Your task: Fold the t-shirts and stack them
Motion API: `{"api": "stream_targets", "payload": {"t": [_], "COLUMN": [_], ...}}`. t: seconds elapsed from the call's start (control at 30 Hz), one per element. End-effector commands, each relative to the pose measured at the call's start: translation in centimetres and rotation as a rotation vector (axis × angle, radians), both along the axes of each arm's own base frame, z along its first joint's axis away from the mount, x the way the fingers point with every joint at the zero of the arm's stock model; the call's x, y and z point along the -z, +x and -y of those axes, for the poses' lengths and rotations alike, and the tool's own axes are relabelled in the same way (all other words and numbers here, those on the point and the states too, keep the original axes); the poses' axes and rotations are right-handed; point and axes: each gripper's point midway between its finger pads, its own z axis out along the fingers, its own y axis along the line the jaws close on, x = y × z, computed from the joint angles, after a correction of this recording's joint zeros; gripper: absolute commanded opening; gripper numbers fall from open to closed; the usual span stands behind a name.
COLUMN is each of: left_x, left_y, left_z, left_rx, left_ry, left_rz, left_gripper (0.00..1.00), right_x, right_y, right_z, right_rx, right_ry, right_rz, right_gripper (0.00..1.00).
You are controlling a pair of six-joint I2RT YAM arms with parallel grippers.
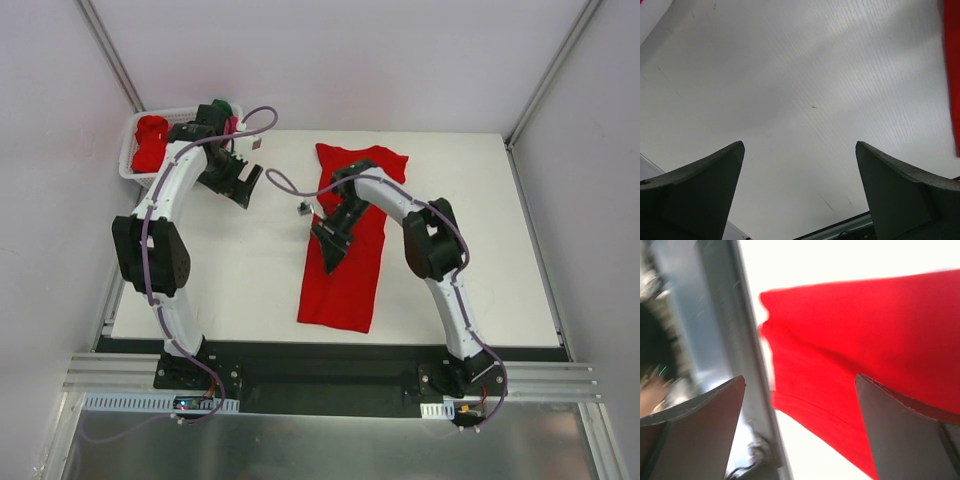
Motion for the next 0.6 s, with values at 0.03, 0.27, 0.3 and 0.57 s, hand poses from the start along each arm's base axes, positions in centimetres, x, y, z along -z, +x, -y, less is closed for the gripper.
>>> {"api": "stream_targets", "payload": {"t": [0.03, 0.27, 0.3, 0.57], "left_x": [-1.0, 0.2, 0.4, 3.1], "left_y": [0.1, -2.5, -3.2, -9.4], "left_z": [2.0, 7.2, 8.6, 15.7], "left_rx": [0.058, 0.203, 0.240, 0.427], "left_ry": [-0.017, -0.043, -0.051, -0.112], "left_rz": [0.021, -0.033, -0.045, -0.191], "left_gripper": [0.95, 0.95, 0.95, 0.94], "right_x": [-6.6, -0.3, 0.1, 2.2], "right_y": [5.1, 18.3, 19.0, 26.8], "right_z": [5.2, 14.4, 14.9, 17.8], "right_rx": [0.202, 0.394, 0.405, 0.459], "right_ry": [-0.137, -0.518, -0.539, -0.621], "right_rz": [0.134, 0.552, 0.562, 0.877], "right_gripper": [0.96, 0.96, 0.96, 0.96]}}
